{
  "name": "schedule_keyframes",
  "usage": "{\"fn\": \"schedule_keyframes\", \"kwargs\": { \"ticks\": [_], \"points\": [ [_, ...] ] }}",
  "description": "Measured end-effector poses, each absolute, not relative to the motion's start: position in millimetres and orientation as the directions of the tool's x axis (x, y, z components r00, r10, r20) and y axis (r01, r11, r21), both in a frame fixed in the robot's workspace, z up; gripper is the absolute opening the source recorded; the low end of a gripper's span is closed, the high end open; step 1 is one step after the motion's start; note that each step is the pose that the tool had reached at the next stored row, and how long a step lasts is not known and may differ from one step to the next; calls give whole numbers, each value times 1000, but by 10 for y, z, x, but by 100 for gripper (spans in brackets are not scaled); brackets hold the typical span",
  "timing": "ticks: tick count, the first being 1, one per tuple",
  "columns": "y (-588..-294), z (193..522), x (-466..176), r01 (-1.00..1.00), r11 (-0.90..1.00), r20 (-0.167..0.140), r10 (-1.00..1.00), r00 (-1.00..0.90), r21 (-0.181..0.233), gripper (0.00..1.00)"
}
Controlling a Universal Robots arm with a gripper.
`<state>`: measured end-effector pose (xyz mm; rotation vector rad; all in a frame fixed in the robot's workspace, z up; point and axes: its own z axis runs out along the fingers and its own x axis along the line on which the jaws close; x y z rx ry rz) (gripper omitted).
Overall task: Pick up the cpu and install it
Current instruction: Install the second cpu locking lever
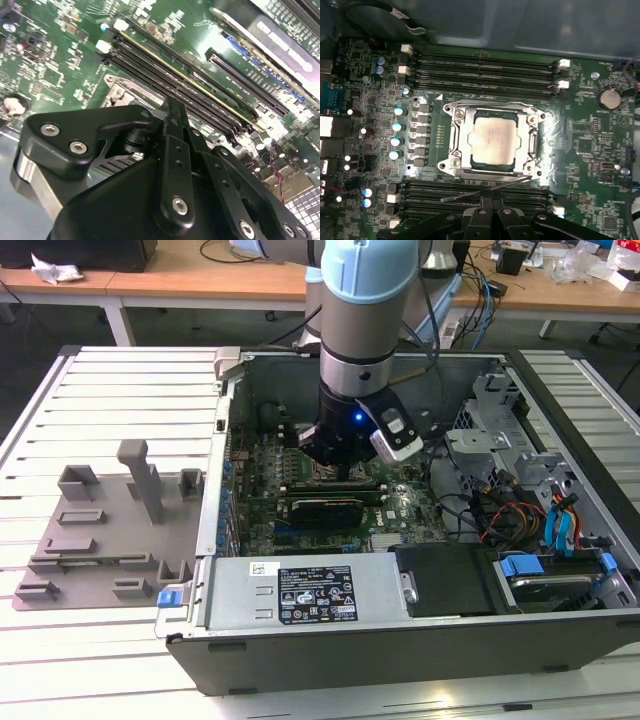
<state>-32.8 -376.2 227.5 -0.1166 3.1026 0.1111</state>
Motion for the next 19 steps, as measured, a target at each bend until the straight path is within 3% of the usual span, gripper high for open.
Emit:
{"fn": "schedule_keyframes", "kwargs": {
  "ticks": [19],
  "points": [
    [-3747, 2116, -497, -76, 995, -37, -74, -997, 70, 11]
  ]
}}
